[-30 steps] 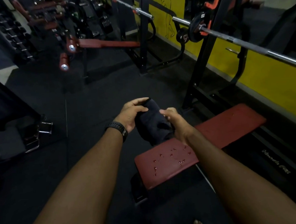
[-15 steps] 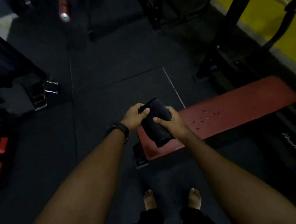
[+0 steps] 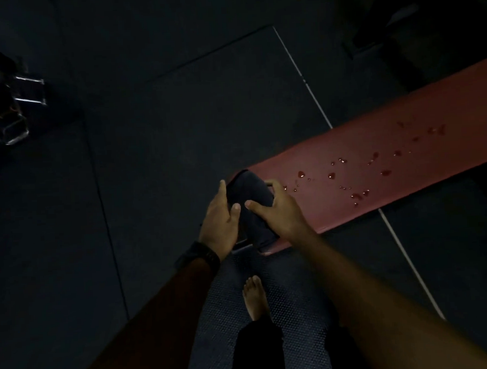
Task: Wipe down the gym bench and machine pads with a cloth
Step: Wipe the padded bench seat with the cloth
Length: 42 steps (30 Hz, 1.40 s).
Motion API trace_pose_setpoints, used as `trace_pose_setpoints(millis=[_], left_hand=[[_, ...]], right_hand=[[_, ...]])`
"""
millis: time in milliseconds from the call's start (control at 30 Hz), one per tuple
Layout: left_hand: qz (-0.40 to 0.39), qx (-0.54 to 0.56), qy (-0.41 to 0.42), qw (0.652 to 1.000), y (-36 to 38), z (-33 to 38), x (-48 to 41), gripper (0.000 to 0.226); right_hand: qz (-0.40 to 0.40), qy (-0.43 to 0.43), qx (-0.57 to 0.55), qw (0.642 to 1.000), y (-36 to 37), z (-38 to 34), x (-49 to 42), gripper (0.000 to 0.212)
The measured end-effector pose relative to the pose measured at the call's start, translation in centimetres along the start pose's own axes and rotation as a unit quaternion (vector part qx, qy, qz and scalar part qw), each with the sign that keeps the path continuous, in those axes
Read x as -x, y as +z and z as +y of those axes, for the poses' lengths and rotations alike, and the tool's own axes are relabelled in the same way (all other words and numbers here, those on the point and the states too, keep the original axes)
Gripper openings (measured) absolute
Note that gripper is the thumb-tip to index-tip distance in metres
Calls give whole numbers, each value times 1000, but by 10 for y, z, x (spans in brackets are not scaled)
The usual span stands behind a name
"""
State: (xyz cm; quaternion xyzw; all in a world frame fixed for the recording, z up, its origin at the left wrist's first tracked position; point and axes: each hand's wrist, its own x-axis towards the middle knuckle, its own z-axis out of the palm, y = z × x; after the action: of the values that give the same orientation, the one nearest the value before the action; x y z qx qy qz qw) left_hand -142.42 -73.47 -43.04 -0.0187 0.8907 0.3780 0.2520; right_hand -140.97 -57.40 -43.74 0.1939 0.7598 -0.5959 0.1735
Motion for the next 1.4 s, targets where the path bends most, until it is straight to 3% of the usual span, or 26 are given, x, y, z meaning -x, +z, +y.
trace_pose_setpoints(millis=[167, 267, 367, 467, 667, 800, 900, 1000, 1100, 1167, 1267, 1400], left_hand=[[-74, -141, 25, 987, 16, -34, -51, 77], [-85, -175, 75, 978, 23, -41, -73, 77], [-104, -138, 87, 981, 23, -44, -81, 77], [-129, -160, 87, 975, 14, -51, -81, 91], [-178, -268, 95, 942, 20, -60, -91, 152], [-179, -325, 112, 922, 18, -66, -100, 159], [-178, -337, 110, 918, 21, -66, -101, 158], [-170, -339, 108, 919, 25, -66, -104, 140], [-168, -342, 99, 919, 25, -66, -102, 155], [-173, -337, 92, 921, 25, -67, -103, 162], [-172, -334, 91, 922, 24, -69, -103, 165], [-170, -342, 79, 921, 26, -66, -103, 167]], right_hand=[[91, 37, 146, 984, 15, 32, -38, 63], [164, -48, 381, 909, 22, 32, -45, 59], [80, -95, 439, 890, 47, 37, -39, 59], [63, -81, 464, 880, 59, 58, -32, 66], [39, -88, 568, 818, 39, 34, -77, 68], [128, 7, 516, 847, 28, 38, -74, 68], [174, 25, 466, 867, 55, 60, -29, 70], [138, -14, 464, 875, 85, 74, -7, 74], [89, -81, 507, 853, 69, 58, -45, 87], [39, -96, 526, 844, 45, 45, -76, 83], [114, -67, 532, 836, 25, 48, -86, 68], [236, 17, 466, 852, 51, 79, -30, 71]])
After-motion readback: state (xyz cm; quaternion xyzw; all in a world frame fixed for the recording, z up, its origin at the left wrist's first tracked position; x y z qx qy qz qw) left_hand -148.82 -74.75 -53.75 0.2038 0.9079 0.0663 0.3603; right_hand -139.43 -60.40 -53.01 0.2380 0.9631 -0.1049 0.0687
